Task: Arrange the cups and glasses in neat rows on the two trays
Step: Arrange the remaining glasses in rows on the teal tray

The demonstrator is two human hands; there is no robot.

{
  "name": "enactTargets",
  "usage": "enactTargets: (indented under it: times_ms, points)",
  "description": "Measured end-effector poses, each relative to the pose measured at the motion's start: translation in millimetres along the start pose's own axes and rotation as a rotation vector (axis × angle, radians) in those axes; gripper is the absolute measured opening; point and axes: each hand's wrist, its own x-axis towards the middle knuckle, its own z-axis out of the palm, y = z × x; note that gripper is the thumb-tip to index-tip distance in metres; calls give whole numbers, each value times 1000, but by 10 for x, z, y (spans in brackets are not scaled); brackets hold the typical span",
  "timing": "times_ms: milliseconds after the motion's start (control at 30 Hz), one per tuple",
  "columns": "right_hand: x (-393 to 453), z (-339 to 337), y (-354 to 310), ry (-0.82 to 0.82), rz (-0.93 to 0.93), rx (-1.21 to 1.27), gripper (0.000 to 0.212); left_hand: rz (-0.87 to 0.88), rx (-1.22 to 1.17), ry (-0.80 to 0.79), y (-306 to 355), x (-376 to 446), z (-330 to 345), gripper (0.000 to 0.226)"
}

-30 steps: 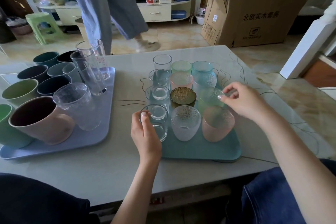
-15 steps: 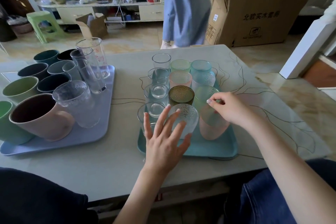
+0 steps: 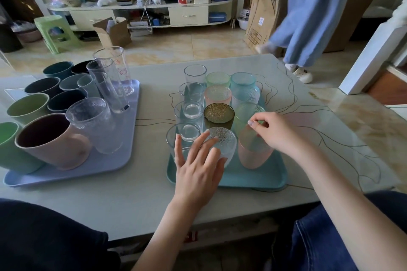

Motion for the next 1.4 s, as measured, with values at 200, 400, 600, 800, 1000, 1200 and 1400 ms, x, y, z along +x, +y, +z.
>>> enactTargets:
  times_ms: [200, 400, 600, 800, 1000, 1200, 1400]
  points:
    - [-4, 39, 36, 20, -4, 9, 19, -12, 22, -15, 5, 10, 8, 24]
    - [-13, -17, -4, -13, 12, 42, 19, -3, -44, -18, -2, -13, 3, 20]
    - [-19, -272, 81, 188, 158, 159, 18, -326, -355, 216, -197, -54, -104, 37]
    - [-175, -78, 300, -300, 486, -175, 22, -1252, -1068, 25, -622, 32, -15, 35]
    - [-81, 51, 541, -170, 431, -140, 20, -1194, -1222, -186, -750, 49, 11, 32]
    - [153, 7, 580, -100, 424, -58, 42, -1210, -1314, -173, -717, 102, 107, 43]
    - [452, -51, 671, 1, 338, -59, 26, -1245, -1305, -110, -600, 278, 351, 60]
